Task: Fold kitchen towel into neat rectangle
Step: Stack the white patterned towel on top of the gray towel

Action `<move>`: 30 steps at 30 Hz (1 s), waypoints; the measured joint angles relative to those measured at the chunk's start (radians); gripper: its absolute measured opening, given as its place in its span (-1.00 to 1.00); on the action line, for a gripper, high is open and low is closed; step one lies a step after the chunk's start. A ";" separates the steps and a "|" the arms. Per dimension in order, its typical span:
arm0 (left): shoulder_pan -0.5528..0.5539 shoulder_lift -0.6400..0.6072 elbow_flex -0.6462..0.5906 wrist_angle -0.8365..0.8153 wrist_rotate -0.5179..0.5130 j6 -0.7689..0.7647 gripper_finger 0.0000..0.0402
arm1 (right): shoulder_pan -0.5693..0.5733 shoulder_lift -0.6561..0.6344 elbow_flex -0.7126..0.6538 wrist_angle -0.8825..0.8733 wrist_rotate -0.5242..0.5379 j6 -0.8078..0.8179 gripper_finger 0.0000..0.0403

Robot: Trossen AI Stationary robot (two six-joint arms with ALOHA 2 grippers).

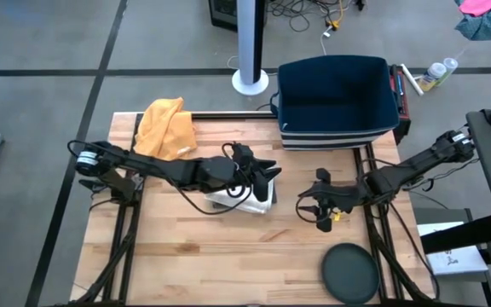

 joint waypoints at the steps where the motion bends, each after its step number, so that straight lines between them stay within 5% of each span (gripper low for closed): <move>1: 0.000 0.006 0.007 0.005 0.000 -0.006 -0.22 | 0.002 -0.007 0.000 -0.010 0.000 0.000 -0.13; 17: -0.001 0.013 0.007 -0.039 0.001 0.019 -0.23 | 0.005 -0.006 0.000 0.011 0.001 0.008 -0.10; 30: -0.002 0.004 0.006 -0.063 0.042 0.068 -0.23 | 0.003 0.112 0.000 0.144 0.002 -0.019 -0.10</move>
